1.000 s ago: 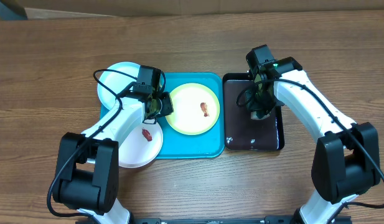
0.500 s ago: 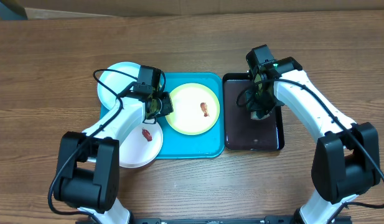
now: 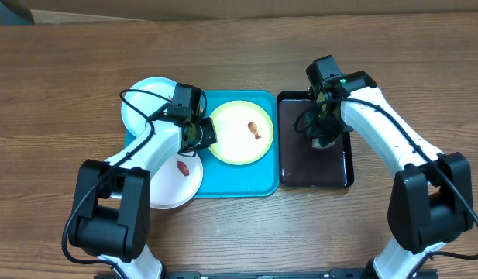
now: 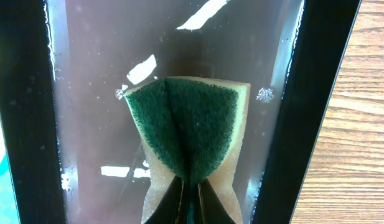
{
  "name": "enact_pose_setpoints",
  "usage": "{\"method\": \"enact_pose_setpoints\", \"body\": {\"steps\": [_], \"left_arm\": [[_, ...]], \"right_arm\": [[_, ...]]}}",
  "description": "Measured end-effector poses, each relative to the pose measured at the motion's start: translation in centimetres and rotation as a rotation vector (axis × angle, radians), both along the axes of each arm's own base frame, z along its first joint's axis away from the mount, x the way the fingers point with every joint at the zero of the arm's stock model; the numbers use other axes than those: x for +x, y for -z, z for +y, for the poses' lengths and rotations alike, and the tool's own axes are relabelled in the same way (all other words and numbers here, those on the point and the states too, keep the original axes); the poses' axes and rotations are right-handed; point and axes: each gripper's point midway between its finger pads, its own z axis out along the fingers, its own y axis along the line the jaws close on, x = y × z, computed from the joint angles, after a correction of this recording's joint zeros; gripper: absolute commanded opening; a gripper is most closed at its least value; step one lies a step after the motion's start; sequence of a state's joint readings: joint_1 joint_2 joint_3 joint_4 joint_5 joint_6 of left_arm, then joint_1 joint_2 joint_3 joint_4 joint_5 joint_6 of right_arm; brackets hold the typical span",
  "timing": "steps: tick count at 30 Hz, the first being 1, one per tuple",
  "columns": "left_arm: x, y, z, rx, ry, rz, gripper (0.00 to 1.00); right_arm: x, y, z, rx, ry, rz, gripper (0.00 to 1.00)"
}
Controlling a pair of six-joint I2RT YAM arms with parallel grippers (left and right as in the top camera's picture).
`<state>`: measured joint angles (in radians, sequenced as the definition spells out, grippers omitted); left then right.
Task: Clean dirty plates on tray and stack at the side
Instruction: 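Grasp the green sponge with the right gripper and lift it, then scrub the yellow plate with the sponge in the right gripper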
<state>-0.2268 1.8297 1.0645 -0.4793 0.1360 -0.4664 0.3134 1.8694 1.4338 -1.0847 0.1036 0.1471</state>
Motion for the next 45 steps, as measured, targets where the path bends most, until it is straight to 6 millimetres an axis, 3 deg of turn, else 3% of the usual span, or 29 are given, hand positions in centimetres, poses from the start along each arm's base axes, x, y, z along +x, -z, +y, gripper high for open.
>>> {"method": "enact_pose_setpoints", "body": {"steps": [10,18,23,27,29,39,45], "left_arm": [[-0.1,0.0,-0.2,-0.010,0.001,0.007,0.04],[-0.1,0.0,-0.2,-0.010,0.001,0.007,0.04],[-0.1,0.0,-0.2,-0.010,0.001,0.007,0.04],[-0.1,0.0,-0.2,-0.010,0.001,0.007,0.04],[-0.1,0.0,-0.2,-0.010,0.001,0.007,0.04],[-0.1,0.0,-0.2,-0.010,0.001,0.007,0.04],[-0.1,0.0,-0.2,-0.010,0.001,0.008,0.04]], "right_arm": [[0.1,-1.6,0.8,0.035,-0.007,0.007,0.04],[-1.1,-1.7,0.7,0.028,-0.001,0.057,0.04],[-0.1,-4.6,1.3,0.041,-0.005,0.027,0.04],[1.8,-7.9,3.5,0.108,-0.034,-0.066,0.04],[2.1,-8.6,5.0,0.150,-0.059,-0.089,0.04],[1.7,-10.0,14.7,0.299,-0.251,-0.204,0.04],[1.4,-8.3,17.0,0.228,-0.294,-0.280,0.04]]}}
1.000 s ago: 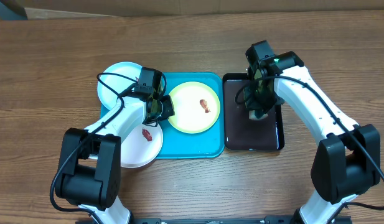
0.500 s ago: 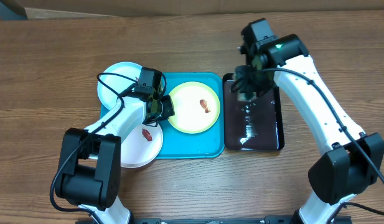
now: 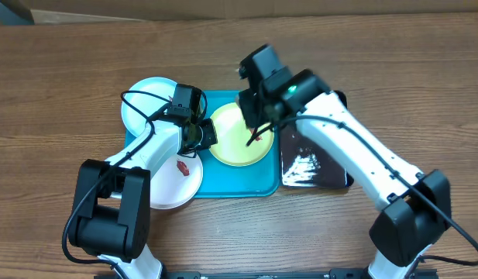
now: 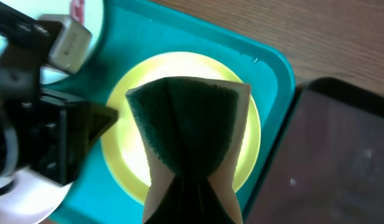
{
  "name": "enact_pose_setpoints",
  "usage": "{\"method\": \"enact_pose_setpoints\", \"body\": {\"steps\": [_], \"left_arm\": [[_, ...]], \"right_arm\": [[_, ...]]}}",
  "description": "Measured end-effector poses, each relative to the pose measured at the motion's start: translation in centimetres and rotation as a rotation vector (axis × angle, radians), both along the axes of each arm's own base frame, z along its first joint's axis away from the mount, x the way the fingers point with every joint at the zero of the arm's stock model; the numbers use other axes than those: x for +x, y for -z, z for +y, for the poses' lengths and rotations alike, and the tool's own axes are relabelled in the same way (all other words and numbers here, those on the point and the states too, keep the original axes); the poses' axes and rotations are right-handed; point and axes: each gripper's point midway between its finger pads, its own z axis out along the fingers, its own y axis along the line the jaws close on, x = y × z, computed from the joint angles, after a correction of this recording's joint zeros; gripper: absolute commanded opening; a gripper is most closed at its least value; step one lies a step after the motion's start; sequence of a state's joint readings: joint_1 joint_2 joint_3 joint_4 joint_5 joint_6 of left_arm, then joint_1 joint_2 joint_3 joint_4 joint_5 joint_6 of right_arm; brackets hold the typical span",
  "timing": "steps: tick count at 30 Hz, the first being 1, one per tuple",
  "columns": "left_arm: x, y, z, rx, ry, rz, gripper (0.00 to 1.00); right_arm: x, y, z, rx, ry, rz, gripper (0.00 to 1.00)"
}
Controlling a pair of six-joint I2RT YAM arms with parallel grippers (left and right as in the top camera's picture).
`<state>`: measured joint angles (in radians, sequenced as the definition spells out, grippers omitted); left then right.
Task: Clean dirty plates on tray and stack at the side
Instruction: 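Scrub the yellow plate with the sponge in the right gripper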
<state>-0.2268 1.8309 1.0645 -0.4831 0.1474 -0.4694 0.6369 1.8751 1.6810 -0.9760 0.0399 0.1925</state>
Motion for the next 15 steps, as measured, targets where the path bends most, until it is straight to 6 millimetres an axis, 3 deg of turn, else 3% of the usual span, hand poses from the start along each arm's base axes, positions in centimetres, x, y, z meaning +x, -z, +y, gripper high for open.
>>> {"method": "enact_pose_setpoints", "body": {"steps": [15], "left_arm": [[0.0,0.0,0.0,-0.002,0.001,0.001,0.04]], "right_arm": [[1.0,7.5,-0.9,-0.120,0.054,-0.063,0.04]]}}
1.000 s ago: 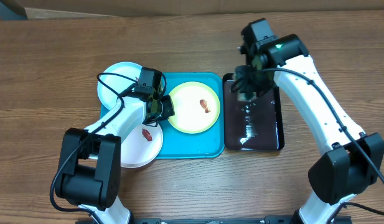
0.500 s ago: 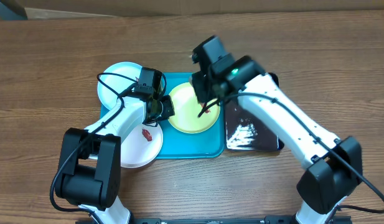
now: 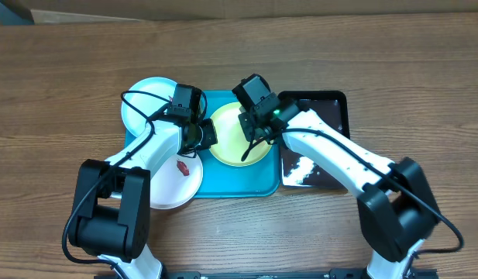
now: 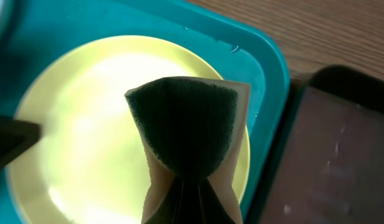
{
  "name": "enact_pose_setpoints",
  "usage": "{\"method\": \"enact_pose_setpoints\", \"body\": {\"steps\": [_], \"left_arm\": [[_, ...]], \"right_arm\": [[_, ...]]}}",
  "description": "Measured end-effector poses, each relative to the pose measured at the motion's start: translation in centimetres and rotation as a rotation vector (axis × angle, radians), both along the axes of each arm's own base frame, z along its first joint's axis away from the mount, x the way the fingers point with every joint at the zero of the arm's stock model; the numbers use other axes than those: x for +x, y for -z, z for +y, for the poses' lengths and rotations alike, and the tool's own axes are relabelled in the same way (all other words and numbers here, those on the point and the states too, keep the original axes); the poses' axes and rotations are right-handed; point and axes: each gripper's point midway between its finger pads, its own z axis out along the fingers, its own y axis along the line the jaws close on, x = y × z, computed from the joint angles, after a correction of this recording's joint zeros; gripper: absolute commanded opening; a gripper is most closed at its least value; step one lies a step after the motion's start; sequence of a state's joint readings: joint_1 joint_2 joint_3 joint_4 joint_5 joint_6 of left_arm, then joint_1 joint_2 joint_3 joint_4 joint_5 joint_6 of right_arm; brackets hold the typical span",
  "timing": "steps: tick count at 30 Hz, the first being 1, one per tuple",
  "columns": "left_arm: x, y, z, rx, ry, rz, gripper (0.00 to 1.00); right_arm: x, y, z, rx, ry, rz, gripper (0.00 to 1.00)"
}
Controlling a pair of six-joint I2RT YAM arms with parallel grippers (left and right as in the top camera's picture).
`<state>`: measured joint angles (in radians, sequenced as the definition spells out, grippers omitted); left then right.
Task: Clean dirty plates on tray and stack at the side
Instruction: 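Scrub the yellow plate with the sponge in the right gripper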
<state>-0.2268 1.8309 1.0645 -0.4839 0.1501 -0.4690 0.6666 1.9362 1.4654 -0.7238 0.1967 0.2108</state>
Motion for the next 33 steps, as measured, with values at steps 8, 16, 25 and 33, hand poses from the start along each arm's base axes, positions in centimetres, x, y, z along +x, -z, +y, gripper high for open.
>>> {"method": "enact_pose_setpoints", "body": {"steps": [8,16,25,33], "left_arm": [[0.0,0.0,0.0,0.000,0.000,0.002,0.04],[0.0,0.0,0.0,0.000,0.000,0.002,0.04],[-0.1,0.0,0.0,0.002,0.000,0.005,0.04],[-0.1,0.0,0.0,0.002,0.000,0.005,0.04]], "right_arm": [[-0.1,5.1,-1.1,-0.088,0.063,0.069,0.04],[-0.3,5.6,-0.8,-0.046,0.125,0.092,0.04],[-0.8,5.9,-0.4,0.006,0.138,0.144,0.04],[-0.6,6.0,-0.6,0.043,0.158,0.171,0.04]]}}
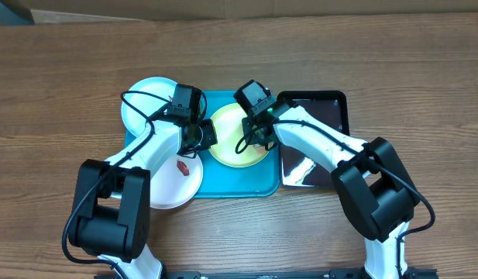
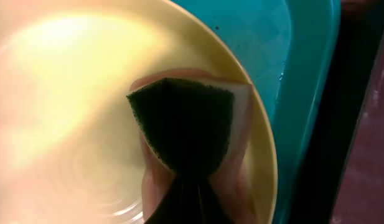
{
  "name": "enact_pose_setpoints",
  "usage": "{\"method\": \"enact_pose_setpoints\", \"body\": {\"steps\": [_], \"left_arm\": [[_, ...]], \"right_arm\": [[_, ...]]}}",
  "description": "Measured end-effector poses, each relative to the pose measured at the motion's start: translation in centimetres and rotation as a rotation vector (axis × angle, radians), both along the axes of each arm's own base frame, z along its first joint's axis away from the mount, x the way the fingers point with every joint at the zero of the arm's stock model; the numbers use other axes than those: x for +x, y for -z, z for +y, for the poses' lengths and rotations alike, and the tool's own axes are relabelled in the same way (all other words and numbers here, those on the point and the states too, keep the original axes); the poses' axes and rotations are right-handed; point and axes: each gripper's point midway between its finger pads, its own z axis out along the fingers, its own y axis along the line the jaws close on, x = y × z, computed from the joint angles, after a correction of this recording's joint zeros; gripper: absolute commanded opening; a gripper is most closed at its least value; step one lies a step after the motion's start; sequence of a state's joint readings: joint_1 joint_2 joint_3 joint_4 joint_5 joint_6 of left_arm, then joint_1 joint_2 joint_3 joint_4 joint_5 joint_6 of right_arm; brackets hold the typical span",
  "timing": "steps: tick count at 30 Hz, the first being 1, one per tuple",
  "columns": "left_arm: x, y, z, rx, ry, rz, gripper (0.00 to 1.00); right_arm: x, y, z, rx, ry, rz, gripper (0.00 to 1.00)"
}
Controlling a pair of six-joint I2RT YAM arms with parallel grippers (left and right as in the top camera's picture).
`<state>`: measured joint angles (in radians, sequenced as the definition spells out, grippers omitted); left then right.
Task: Clean dirty plates on tray and stack at the side
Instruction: 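Scrub the yellow plate with the sponge in the right gripper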
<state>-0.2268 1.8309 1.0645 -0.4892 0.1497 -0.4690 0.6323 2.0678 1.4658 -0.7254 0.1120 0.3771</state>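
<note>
A yellow-green plate lies on the teal tray. My right gripper is shut on a green-and-tan sponge, which is folded and pressed down on the right part of the plate. In the wrist view the gripper shows only as dark fingers at the bottom edge. Wet rings show on the plate. My left gripper grips the plate's left rim. A white plate with a red smear lies at the tray's lower left.
Another white plate sits off the tray's upper left corner. A black basin holding water stands right of the tray, its wall close to the plate. Bare wooden table surrounds everything.
The sponge was held over the plate's right part and is now lower, squashed against the plate near its right rim. The left arm has not moved.
The right gripper first held the sponge in the water of the black basin, with a brown stain showing on the yellow plate. Then the sponge was above the plate, then closer to it, and now rests on it, covering the stain's spot.
</note>
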Motion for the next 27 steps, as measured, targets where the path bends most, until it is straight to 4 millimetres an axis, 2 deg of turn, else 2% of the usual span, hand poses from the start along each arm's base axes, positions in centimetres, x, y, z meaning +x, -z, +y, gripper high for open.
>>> {"method": "enact_pose_setpoints", "body": {"steps": [19,27], "left_arm": [[0.0,0.0,0.0,0.000,0.000,0.001,0.04],[0.0,0.1,0.4,0.007,-0.011,0.004,0.04]], "right_arm": [[0.1,0.3,0.8,0.087,0.011,0.047,0.04],[-0.3,0.3,2.5,0.195,-0.010,0.093,0.04]]}}
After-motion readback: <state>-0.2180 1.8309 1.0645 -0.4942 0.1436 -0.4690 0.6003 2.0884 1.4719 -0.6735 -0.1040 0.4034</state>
